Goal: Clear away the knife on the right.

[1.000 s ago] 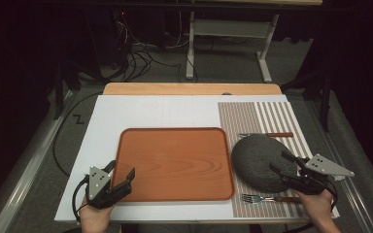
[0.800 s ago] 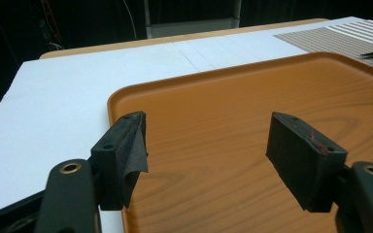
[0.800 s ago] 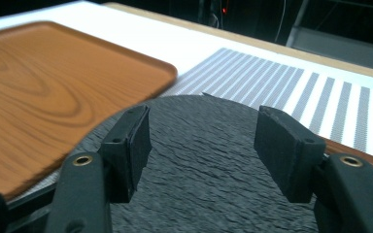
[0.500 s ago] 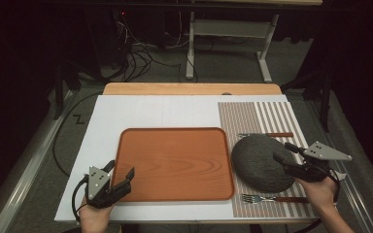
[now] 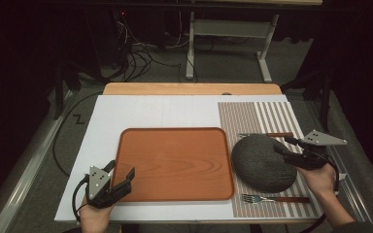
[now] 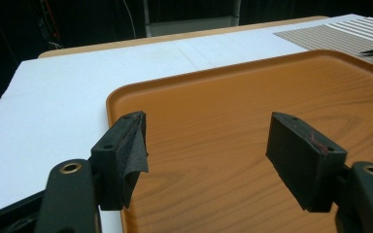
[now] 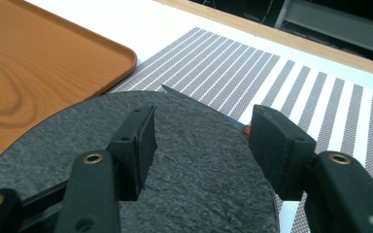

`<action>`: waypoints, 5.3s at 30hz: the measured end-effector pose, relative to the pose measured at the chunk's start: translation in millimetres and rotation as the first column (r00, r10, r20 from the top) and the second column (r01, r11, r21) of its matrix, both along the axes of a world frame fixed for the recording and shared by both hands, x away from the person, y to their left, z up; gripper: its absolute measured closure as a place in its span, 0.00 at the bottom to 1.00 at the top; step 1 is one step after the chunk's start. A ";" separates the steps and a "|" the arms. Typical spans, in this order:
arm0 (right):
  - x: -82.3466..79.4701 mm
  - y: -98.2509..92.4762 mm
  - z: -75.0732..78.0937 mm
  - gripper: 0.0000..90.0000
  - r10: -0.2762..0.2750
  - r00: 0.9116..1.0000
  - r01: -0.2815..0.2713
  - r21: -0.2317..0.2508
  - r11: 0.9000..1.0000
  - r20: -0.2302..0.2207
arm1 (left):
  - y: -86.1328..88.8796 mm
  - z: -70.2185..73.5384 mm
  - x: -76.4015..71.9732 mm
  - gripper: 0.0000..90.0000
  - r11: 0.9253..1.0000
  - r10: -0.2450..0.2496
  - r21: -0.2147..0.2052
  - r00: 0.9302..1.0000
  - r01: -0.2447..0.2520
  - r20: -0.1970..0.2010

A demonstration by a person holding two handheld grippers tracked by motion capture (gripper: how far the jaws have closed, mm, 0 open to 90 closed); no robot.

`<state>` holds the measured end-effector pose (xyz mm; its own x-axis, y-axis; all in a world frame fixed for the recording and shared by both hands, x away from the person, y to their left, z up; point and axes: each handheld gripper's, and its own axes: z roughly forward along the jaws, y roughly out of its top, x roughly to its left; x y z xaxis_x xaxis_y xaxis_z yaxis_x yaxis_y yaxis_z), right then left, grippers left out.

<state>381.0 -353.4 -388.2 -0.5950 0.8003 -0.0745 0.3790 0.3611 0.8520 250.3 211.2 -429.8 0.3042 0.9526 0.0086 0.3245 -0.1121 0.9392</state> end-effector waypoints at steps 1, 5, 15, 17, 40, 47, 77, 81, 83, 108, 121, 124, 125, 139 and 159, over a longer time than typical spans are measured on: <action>1.9 -0.1 0.0 0.50 -0.003 1.000 0.003 0.002 1.000 -0.005 | -0.2 -0.1 0.2 0.35 1.000 -0.002 0.004 1.000 0.002 -0.002; 10.6 -1.2 -0.9 0.51 -0.015 1.000 0.015 0.007 1.000 -0.009 | -0.6 -0.3 0.6 0.35 1.000 -0.003 0.005 1.000 0.003 -0.004; 37.4 -5.5 3.6 0.52 -0.049 0.997 0.048 -0.012 0.999 -0.054 | -1.0 -0.4 0.6 0.35 1.000 -0.009 0.009 1.000 0.009 -0.006; 43.8 -6.8 3.8 0.52 -0.058 0.996 0.057 -0.018 0.998 -0.068 | -1.1 -0.5 0.7 0.35 1.000 -0.008 0.009 1.000 0.008 -0.006; 107.0 -14.3 -18.4 0.60 -0.138 0.957 0.103 -0.147 0.984 -0.257 | -0.9 -0.6 0.2 0.35 1.000 -0.007 0.004 1.000 0.007 -0.004; 112.3 -15.0 -25.7 0.61 -0.134 0.945 0.092 -0.150 0.984 -0.300 | -0.9 -0.8 -0.1 0.35 1.000 -0.007 0.006 1.000 0.007 -0.005; 111.0 -17.6 -36.2 0.86 -0.122 0.927 0.048 -0.210 0.977 -0.354 | -1.6 -1.4 -1.1 0.35 1.000 -0.011 0.011 1.000 0.011 -0.008; 110.6 -16.9 -36.3 0.86 -0.127 0.928 0.053 -0.212 0.976 -0.351 | -1.7 -1.4 -1.2 0.35 1.000 -0.011 0.011 1.000 0.011 -0.008; 110.5 -15.2 -35.7 0.87 -0.131 0.928 0.053 -0.225 0.973 -0.348 | -1.6 -1.4 -1.3 0.35 1.000 -0.011 0.011 1.000 0.011 -0.008; 89.6 -12.6 -5.1 0.87 -0.160 0.949 0.103 -0.212 0.972 -0.271 | -1.2 -0.8 0.4 0.35 1.000 -0.026 0.001 1.000 0.026 -0.014; 63.8 1.9 15.2 0.88 -0.084 0.965 0.040 -0.177 0.983 -0.247 | -0.4 -0.2 0.3 0.35 1.000 -0.020 0.000 1.000 0.020 -0.009; 58.1 7.1 17.2 0.87 -0.059 0.968 0.017 -0.169 0.985 -0.244 | 0.2 0.2 0.1 0.35 1.000 -0.019 0.000 1.000 0.019 -0.009; 56.6 8.6 17.7 0.88 -0.048 0.970 0.007 -0.170 0.985 -0.237 | 0.4 0.2 0.2 0.35 1.000 -0.019 -0.001 1.000 0.019 -0.010; 33.4 28.1 28.6 0.87 0.007 0.977 -0.036 -0.133 0.990 -0.214 | 3.1 1.5 -0.3 0.35 0.999 -0.036 -0.001 0.999 0.036 -0.014; -3.3 61.4 23.9 0.87 0.077 0.972 -0.103 -0.109 0.989 -0.224 | 4.7 2.5 -0.1 0.35 0.999 -0.048 0.017 0.999 0.048 -0.010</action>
<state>377.7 -292.0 -364.3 -0.6765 0.7360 -0.0263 0.5125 0.4961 0.7009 250.2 215.8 -427.3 0.3501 0.9365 0.0217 0.3274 -0.1441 0.9339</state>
